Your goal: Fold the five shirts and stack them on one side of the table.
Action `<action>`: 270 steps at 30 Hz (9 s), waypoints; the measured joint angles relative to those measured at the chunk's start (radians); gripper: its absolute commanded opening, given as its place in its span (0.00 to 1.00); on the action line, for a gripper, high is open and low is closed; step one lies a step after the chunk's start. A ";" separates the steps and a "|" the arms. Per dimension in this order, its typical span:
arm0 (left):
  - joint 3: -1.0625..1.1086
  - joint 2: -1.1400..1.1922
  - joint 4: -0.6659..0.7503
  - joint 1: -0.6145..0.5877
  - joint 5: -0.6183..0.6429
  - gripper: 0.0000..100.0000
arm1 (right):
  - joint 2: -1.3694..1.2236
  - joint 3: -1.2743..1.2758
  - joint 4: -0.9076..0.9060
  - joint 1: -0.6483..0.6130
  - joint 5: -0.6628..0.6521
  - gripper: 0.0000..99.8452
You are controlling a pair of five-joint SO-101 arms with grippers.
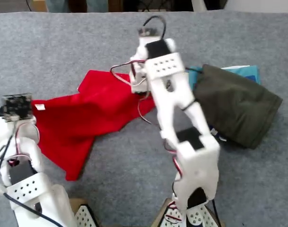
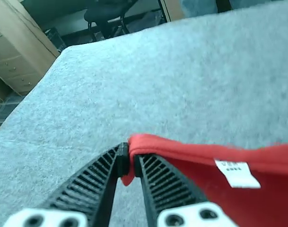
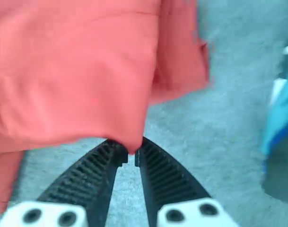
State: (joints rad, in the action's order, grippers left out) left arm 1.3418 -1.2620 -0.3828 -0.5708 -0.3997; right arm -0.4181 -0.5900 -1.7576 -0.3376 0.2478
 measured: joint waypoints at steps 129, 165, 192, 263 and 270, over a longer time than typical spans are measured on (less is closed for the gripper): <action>-0.898 1.031 -0.164 0.118 0.242 0.03 | -0.230 -0.802 0.232 0.101 -0.163 0.01; -0.427 0.652 -0.588 0.160 -0.003 0.03 | 0.620 0.583 0.084 0.173 -0.241 0.01; -0.229 0.514 -0.535 0.098 -0.112 0.03 | 0.848 1.145 0.150 0.176 -0.305 0.01; -0.726 1.410 -0.049 0.066 -0.098 0.03 | -0.918 -0.914 0.021 0.138 -0.178 0.01; -0.713 1.310 -0.091 0.071 -0.129 0.03 | -0.918 -1.025 0.000 0.147 -0.178 0.01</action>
State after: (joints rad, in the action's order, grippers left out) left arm 0.6283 0.0483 -0.4733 -0.5002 -0.5286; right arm -1.3357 -1.6149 -1.7576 -0.1903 0.0698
